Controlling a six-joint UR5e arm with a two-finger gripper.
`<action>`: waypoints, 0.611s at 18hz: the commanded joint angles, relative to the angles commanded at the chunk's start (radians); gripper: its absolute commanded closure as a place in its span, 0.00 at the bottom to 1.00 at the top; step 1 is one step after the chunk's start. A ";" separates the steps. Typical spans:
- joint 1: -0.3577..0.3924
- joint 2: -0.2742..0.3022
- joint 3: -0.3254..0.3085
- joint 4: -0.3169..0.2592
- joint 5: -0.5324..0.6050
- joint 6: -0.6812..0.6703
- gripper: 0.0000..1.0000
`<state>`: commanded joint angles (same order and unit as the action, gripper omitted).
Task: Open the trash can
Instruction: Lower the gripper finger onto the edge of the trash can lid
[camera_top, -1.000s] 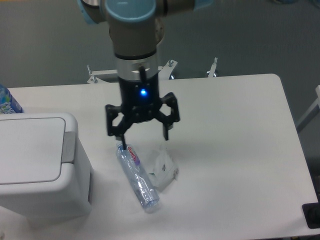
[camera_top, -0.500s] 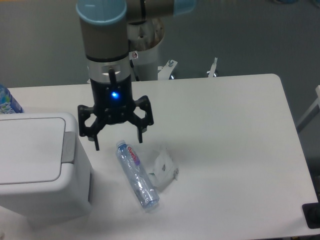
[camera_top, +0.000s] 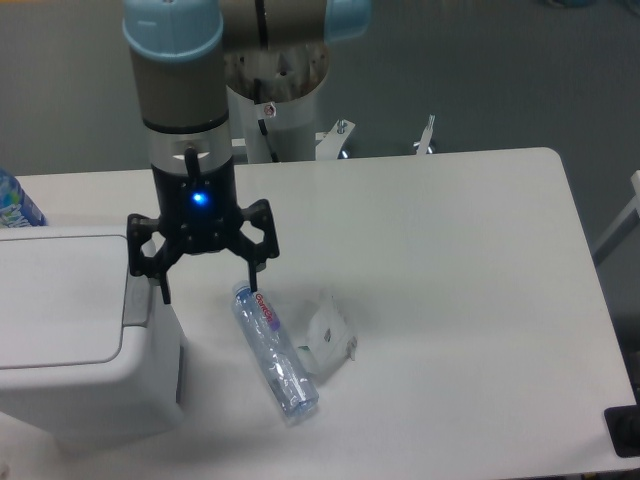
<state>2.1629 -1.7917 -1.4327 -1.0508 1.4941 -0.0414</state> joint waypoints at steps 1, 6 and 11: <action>-0.002 -0.002 0.000 -0.002 0.000 0.000 0.00; -0.009 -0.003 -0.002 0.000 0.000 0.000 0.00; -0.020 -0.005 -0.002 0.000 0.002 0.000 0.00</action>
<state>2.1430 -1.7963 -1.4343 -1.0508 1.4956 -0.0414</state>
